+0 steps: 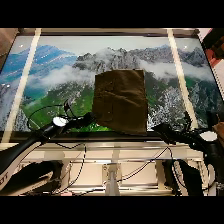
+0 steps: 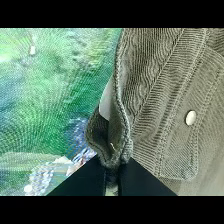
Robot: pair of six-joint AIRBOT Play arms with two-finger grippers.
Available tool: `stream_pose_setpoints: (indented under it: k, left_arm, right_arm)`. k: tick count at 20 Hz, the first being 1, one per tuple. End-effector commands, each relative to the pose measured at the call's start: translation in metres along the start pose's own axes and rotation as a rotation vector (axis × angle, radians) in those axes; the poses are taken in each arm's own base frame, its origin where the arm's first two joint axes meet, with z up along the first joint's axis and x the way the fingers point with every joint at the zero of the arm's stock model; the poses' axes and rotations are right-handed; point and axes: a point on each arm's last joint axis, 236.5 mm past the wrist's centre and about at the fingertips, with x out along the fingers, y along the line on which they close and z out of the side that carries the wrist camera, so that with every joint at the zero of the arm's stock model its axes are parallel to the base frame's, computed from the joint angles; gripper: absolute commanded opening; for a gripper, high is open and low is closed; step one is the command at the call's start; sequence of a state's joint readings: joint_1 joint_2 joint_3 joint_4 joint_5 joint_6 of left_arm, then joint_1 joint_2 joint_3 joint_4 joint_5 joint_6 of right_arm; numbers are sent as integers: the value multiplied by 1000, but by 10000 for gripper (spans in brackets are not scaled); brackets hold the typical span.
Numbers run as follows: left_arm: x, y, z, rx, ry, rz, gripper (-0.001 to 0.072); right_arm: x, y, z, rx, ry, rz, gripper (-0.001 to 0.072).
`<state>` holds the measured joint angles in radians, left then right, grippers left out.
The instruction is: Fold the clothes and pants, and hang the long-sleeved shirts on hangers.
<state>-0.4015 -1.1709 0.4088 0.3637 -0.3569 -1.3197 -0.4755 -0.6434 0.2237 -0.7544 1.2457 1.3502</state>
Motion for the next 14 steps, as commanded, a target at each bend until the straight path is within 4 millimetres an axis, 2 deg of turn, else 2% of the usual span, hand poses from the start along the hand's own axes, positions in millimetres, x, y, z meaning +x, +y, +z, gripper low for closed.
stream_pose_setpoints:
  k: [1, 6, 10, 14]
  left_arm:
    - [0, -1, 0, -1, 1, -3, 34]
    - [0, -1, 0, -1, 1, -3, 34]
    - [0, -1, 0, -1, 1, -3, 34]
    - [0, -1, 0, -1, 1, -3, 34]
  right_arm:
    - [9, -6, -2, 99, 17, 7, 615]
    - [29, -27, -6, 195, 114, -12, 614]
    - [46, -16, -3, 223, 157, 87, 614]
    - [72, -18, -1, 143, 161, 20, 614]
